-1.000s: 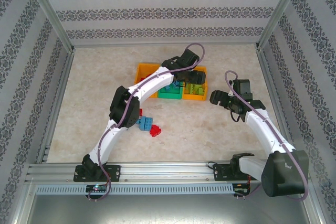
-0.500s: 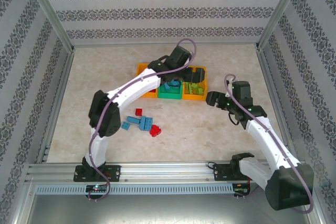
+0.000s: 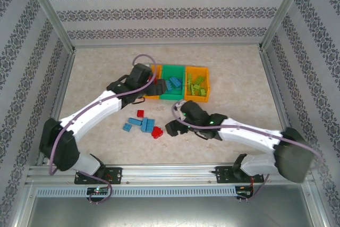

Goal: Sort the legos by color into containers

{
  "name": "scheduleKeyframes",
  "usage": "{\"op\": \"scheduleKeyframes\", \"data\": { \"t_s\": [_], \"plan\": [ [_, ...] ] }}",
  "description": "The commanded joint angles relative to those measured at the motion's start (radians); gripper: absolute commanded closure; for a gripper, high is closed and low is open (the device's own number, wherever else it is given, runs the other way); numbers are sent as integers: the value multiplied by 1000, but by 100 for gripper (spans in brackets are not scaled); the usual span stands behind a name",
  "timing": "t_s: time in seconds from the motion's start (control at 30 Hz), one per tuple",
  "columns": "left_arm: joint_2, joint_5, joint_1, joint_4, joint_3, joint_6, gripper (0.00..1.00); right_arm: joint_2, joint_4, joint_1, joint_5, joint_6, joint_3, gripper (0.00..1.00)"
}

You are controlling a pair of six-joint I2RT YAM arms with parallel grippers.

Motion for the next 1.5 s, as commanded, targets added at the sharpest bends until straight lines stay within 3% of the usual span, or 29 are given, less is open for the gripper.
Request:
{"op": "scheduleKeyframes", "data": {
  "t_s": [0.0, 0.33, 0.7, 1.2, 1.47],
  "plan": [
    [-114, -74, 43, -31, -81, -50, 1, 100, 44, 42, 49, 50, 68, 13],
    [-329, -112, 130, -141, -281, -95, 1, 245, 87, 88, 13, 70, 109, 14],
    [-355, -102, 140, -145, -321, -109, 1, 344, 58, 87, 51, 77, 166, 17],
    [-336, -84, 142, -125, -339, -115, 1, 228, -11, -9, 131, 70, 66, 21],
    [-331, -68, 141, -114, -348, -124, 1, 171, 57, -12, 47, -15, 39, 17]
  ]
}}
